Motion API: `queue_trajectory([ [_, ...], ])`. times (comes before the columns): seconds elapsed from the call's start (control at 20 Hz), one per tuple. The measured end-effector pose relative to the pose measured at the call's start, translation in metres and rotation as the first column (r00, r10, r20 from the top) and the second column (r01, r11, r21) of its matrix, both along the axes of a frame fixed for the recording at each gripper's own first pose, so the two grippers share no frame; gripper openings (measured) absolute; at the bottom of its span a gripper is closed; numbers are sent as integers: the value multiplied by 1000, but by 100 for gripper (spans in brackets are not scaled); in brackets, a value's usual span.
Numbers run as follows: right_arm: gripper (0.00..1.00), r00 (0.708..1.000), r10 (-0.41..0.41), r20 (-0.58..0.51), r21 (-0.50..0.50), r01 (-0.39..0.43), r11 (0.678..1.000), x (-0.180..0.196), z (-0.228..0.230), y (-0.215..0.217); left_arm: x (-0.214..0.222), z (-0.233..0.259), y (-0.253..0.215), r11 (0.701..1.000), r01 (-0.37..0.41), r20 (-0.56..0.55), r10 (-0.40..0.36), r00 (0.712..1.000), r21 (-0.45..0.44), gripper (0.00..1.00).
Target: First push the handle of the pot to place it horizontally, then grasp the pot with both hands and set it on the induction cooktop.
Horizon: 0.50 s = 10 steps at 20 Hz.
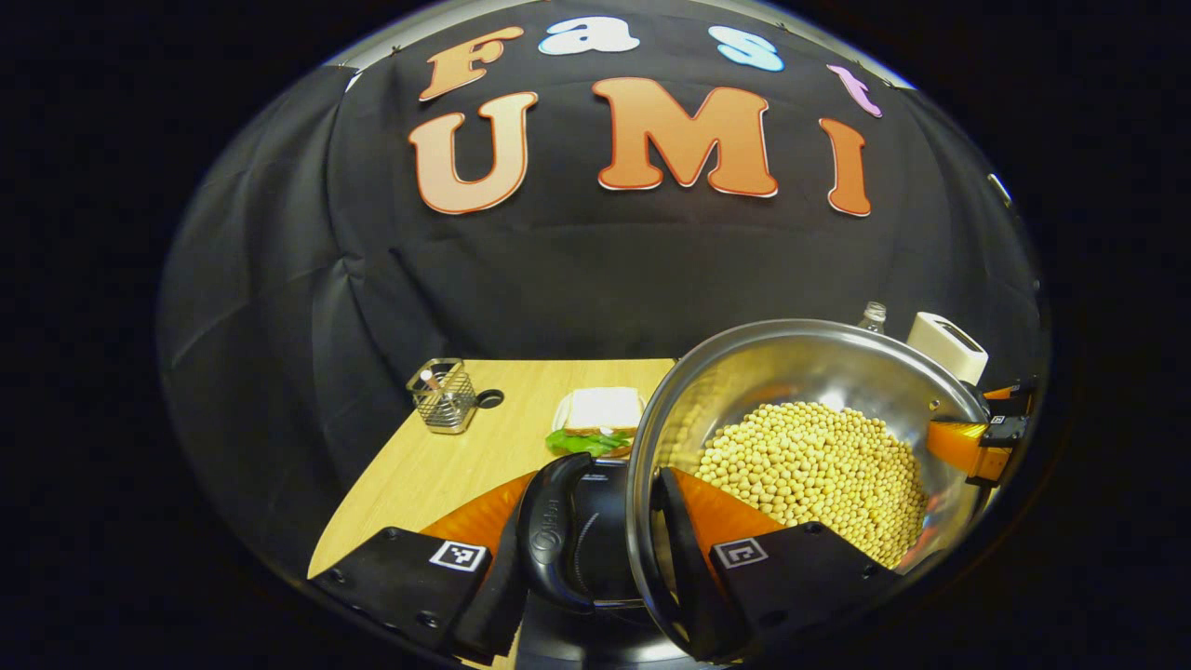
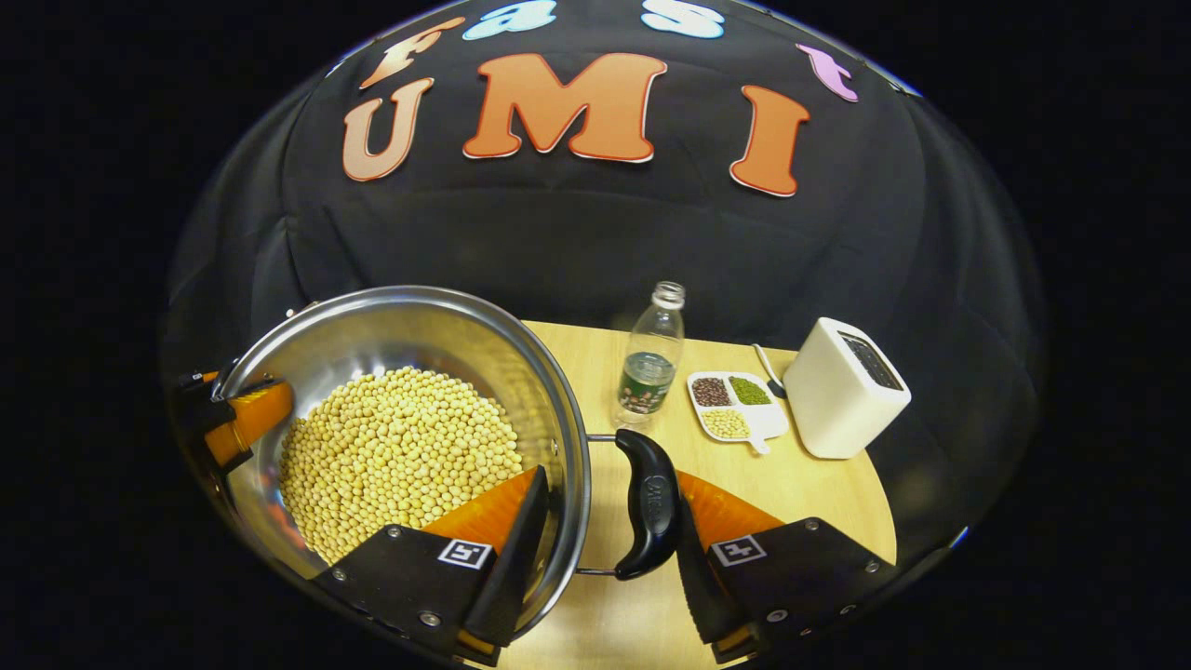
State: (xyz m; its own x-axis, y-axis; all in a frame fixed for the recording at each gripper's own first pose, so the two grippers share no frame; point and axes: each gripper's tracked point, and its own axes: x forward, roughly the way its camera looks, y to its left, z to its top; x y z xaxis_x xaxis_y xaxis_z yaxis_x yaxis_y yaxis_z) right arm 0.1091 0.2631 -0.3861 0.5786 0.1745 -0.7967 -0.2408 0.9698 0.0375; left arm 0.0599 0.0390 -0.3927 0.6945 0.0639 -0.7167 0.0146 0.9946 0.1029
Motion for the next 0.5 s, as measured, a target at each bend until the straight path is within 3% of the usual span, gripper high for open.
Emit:
queue_trajectory([
  [0.05,71,1000,1,0,5,-1,1000,-3,0,8,-2,0,8,1000,-5,1,5,1000,5,74],
  [0.25,71,1000,25,-10,19,-25,1000,-7,-7,37,-8,-1,38,999,-33,1,33,999,22,71],
  [0.5,71,999,39,-18,22,-39,999,-9,-19,57,-11,-12,60,998,-57,-7,57,998,26,74],
])
